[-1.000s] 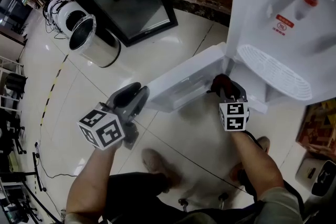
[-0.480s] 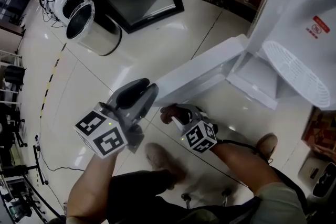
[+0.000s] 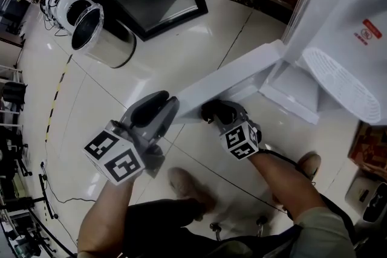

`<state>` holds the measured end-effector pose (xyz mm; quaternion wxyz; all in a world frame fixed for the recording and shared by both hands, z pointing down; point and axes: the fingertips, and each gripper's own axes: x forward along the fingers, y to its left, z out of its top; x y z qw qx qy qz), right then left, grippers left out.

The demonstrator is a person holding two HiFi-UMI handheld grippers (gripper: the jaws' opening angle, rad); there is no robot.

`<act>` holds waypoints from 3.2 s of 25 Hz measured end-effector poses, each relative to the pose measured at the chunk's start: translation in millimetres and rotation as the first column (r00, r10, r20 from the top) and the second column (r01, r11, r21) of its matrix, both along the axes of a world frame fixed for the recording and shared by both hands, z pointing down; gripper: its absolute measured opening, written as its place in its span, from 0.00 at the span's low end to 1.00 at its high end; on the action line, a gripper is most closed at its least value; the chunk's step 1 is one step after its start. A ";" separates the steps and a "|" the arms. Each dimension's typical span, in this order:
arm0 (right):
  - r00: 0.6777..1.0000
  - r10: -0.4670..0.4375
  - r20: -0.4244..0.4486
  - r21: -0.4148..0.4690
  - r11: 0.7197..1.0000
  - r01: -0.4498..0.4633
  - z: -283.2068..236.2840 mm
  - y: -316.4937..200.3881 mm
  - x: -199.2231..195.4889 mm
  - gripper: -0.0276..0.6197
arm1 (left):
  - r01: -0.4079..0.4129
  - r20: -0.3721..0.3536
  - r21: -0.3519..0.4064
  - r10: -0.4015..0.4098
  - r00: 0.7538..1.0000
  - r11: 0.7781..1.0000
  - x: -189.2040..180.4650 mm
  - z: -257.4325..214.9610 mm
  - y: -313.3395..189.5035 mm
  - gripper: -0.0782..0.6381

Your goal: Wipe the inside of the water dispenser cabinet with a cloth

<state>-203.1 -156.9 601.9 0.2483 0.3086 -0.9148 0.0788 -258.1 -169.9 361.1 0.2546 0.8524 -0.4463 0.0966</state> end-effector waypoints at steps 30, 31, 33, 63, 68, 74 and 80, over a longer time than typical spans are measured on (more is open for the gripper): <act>0.766 0.639 -0.076 -0.015 0.767 -0.641 -1.7 -74.5 220.6 0.21 | 0.013 0.027 0.014 -0.013 1.000 1.000 3.3 1.2 -0.4 0.26; 0.771 0.633 -0.077 -0.012 0.772 -0.635 -1.6 -77.0 220.2 0.21 | 0.014 0.027 0.012 -0.015 1.000 1.000 3.3 1.0 -0.6 0.26; 0.770 0.634 -0.077 -0.005 0.772 -0.636 -1.2 -77.0 219.7 0.21 | 0.016 0.025 0.011 -0.016 1.000 1.000 2.9 0.9 -0.9 0.26; 0.963 -0.251 -0.100 -0.104 0.965 0.241 63.0 59.9 -45.6 0.21 | -0.051 -0.059 0.000 0.051 0.997 0.999 2.1 0.0 -0.8 0.24; 0.993 -0.039 -0.114 -0.121 0.992 0.025 68.5 25.8 -15.0 0.21 | -0.036 -0.051 0.000 0.036 0.998 0.999 -0.5 -0.9 -3.7 0.24; 0.971 0.190 -0.148 -0.146 0.966 -0.211 73.0 -26.0 42.4 0.21 | -0.016 -0.039 -0.002 0.016 0.999 1.000 -1.1 1.4 -4.9 0.25; 0.865 0.452 -0.217 -0.122 0.867 -0.483 76.1 -56.0 135.9 0.21 | 0.005 -0.022 -0.004 -0.005 1.000 1.000 -0.4 1.5 -3.9 0.25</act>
